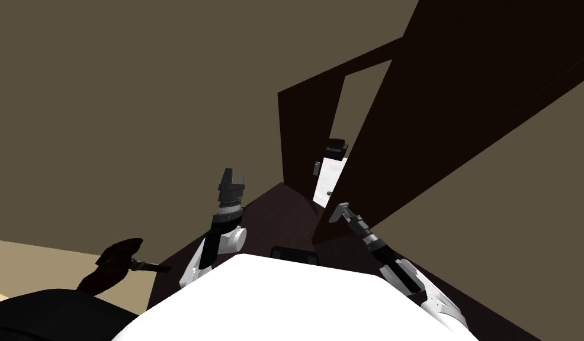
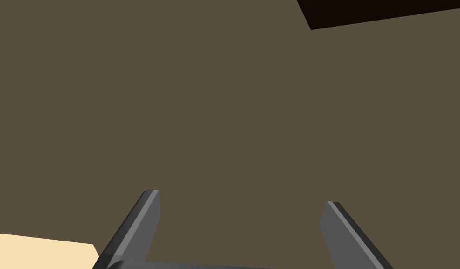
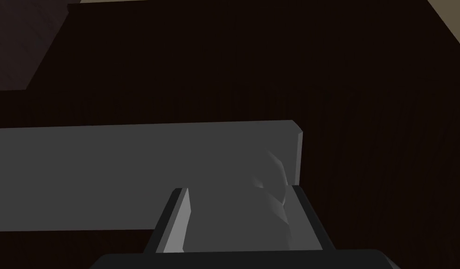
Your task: Pull the door open
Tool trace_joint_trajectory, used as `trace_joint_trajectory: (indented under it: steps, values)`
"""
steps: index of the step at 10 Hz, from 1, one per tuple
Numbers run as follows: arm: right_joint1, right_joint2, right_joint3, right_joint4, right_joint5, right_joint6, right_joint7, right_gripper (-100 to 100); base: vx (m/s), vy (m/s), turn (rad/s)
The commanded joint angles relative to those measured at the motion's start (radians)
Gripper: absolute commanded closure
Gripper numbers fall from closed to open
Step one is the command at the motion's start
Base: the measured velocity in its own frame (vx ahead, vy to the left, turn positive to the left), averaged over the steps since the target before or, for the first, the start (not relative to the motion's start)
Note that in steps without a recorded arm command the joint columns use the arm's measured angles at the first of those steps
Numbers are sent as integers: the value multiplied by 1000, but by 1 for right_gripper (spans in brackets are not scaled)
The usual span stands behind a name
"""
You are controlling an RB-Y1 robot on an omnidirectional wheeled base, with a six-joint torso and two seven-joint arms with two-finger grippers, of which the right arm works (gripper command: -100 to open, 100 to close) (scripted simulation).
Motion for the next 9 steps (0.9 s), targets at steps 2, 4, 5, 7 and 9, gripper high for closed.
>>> trace_joint_trajectory:
  steps: [2,4,5,7,9]
  values:
    - [11,-20,-3,9,2,-34,-14,100,-188,-107,104]
    - [16,-32,-3,17,4,-57,-23,100,-178,-113,108]
    - [15,-25,1,15,5,-48,-18,100,-83,-51,22]
    - [16,-34,1,31,10,-75,-26,100,-137,-81,143]
    - [16,-42,0,43,13,-97,-32,100,-173,-120,124]
